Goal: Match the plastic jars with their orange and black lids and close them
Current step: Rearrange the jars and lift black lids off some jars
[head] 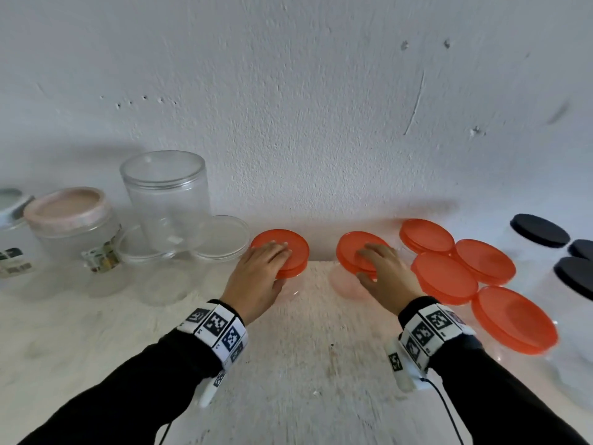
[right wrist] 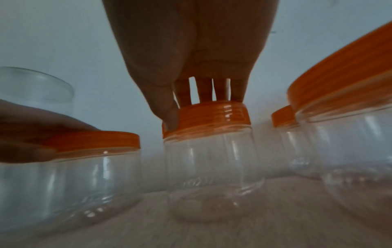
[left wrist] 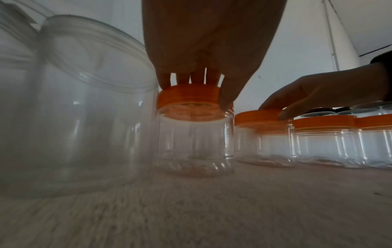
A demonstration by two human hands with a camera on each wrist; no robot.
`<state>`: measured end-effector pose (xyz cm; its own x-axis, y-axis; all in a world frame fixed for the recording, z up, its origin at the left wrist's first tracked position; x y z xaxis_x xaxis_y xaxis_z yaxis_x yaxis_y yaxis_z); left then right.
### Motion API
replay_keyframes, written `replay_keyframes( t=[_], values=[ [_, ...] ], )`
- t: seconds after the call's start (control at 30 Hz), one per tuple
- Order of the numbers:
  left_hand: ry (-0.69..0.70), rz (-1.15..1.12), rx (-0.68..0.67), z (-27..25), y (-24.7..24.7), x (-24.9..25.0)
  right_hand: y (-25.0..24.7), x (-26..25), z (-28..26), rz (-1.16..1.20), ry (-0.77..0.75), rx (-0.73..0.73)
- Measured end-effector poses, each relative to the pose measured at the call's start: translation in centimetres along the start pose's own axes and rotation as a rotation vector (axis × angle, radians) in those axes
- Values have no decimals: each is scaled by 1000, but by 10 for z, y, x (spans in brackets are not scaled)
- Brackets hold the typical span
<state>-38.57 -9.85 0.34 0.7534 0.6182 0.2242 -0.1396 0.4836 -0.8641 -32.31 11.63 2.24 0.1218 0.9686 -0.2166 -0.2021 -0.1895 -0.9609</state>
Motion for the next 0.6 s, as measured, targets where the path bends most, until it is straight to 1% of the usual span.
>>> replay_keyframes(
  t=[0.1, 0.23, 0.43, 0.6],
  values=[
    [-11, -12, 7, 2, 1, -2, 9, -16, -2, 59, -97, 17],
    [-8, -39, 15, 2, 3, -3, 16, -28, 0, 158, -166, 71],
    [-22, -58, 17, 1, 5, -6, 20, -33, 4, 169, -203, 123],
    [-32, -72, -1, 1, 6, -4, 17, -35, 2, 145, -189, 101]
  ],
)
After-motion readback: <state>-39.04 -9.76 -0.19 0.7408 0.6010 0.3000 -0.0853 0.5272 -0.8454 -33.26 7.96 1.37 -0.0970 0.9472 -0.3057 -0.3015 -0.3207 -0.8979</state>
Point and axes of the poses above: each hand's wrist, its own z-axis towards the middle knuckle, its own y-axis out of the palm, x = y × z, the point moved 5 cm from there along z, towards the middle knuckle
